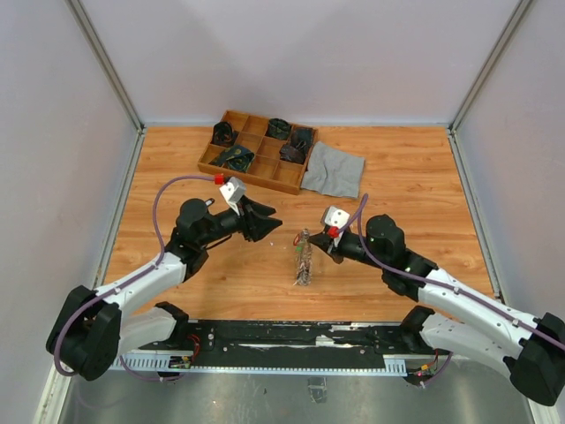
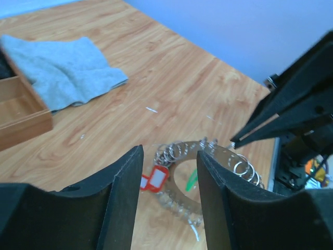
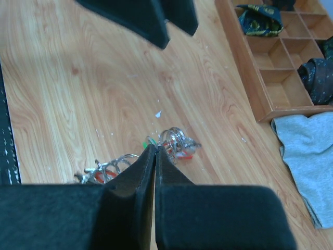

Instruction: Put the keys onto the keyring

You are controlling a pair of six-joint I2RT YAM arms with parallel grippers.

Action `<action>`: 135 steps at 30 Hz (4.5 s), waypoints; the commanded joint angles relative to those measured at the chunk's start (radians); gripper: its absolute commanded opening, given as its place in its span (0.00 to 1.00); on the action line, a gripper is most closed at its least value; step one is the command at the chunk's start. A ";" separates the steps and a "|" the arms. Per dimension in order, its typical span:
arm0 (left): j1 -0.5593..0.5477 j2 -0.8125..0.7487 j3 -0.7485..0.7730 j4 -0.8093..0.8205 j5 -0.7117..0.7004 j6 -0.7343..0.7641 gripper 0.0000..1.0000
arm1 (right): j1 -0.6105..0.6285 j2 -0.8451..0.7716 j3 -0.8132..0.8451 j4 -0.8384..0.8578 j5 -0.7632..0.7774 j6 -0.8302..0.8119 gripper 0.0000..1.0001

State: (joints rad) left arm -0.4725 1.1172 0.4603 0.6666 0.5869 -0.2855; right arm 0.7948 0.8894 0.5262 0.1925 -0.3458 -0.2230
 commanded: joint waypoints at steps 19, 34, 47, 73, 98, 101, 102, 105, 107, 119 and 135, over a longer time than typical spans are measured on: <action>-0.096 -0.025 -0.018 0.129 0.177 0.001 0.37 | -0.025 -0.106 0.017 0.183 -0.030 0.209 0.01; -0.106 0.028 0.005 0.283 0.326 -0.055 0.38 | -0.026 -0.138 0.008 0.203 -0.158 0.177 0.01; -0.156 0.058 0.038 0.258 0.337 -0.023 0.37 | -0.026 -0.131 0.017 0.235 -0.207 0.217 0.01; -0.189 0.097 0.058 0.304 0.330 -0.043 0.29 | -0.025 -0.099 0.014 0.261 -0.236 0.232 0.01; -0.245 -0.035 0.162 -0.344 0.040 0.120 0.01 | -0.024 -0.212 0.258 -0.441 -0.101 0.001 0.46; -0.284 -0.037 0.253 -0.562 -0.057 0.129 0.00 | -0.023 -0.229 0.270 -0.492 -0.034 0.031 0.47; -0.295 -0.032 0.291 -0.639 -0.085 0.130 0.00 | -0.023 -0.236 0.263 -0.495 0.000 0.052 0.47; -0.326 -0.003 0.406 -0.840 -0.170 0.109 0.00 | -0.023 -0.257 0.247 -0.505 0.064 0.088 0.47; -0.345 0.019 0.482 -0.953 -0.207 0.088 0.01 | -0.024 -0.277 0.239 -0.504 0.089 0.109 0.47; -0.643 0.184 0.860 -1.513 -0.541 0.158 0.01 | -0.024 -0.328 0.237 -0.544 -0.208 0.159 0.45; -0.701 0.206 1.050 -1.589 -0.504 0.274 0.01 | -0.022 -0.357 0.099 -0.201 -0.448 0.218 0.46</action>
State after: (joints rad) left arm -1.1545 1.3643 1.4750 -0.9638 0.0372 -0.0784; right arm 0.7830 0.5598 0.6682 -0.2127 -0.7345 -0.0437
